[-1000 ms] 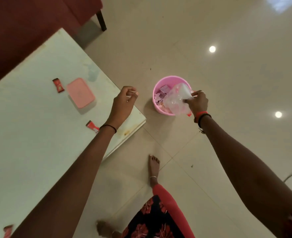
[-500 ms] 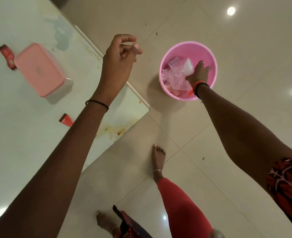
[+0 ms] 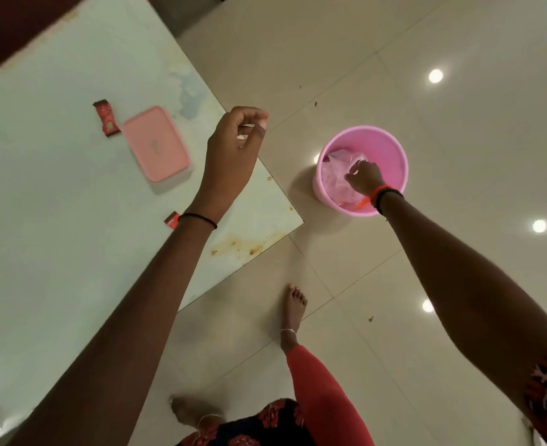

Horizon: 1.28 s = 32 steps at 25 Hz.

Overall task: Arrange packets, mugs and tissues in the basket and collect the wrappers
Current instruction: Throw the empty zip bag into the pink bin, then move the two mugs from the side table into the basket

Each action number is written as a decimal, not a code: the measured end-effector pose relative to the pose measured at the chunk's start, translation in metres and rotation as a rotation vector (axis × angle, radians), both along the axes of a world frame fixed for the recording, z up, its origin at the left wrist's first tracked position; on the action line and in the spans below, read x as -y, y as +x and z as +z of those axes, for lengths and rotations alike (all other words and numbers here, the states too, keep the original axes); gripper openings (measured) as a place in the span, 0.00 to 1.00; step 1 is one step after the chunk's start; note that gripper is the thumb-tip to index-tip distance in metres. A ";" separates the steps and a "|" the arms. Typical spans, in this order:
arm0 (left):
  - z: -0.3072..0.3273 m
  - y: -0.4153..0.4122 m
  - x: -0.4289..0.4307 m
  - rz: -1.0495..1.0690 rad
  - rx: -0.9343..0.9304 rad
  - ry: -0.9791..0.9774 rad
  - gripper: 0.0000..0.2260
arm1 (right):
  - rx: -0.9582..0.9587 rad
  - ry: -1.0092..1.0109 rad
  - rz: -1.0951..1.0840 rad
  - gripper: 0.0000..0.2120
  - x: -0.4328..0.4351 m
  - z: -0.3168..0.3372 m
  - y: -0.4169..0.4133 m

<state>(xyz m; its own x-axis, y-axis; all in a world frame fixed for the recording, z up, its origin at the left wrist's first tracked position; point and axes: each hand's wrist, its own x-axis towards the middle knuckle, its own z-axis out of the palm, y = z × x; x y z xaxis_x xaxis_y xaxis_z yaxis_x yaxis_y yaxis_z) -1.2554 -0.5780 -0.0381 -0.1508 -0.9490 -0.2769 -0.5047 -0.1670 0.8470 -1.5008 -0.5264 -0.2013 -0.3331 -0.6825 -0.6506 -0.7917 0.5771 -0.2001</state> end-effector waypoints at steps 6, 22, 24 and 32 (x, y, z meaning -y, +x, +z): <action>0.066 0.069 -0.033 0.145 -0.068 -0.063 0.08 | 0.146 -0.417 -0.346 0.09 0.008 0.128 0.084; 0.183 0.502 -0.299 0.795 -0.049 -0.169 0.10 | 0.521 -0.613 0.237 0.10 -0.163 0.333 0.576; 0.190 0.556 -0.337 0.891 -0.021 -0.197 0.10 | 0.569 -0.592 0.326 0.10 -0.188 0.341 0.642; 0.197 0.710 -0.462 1.215 -0.037 -0.132 0.13 | 0.701 -0.485 0.585 0.10 -0.271 0.354 0.860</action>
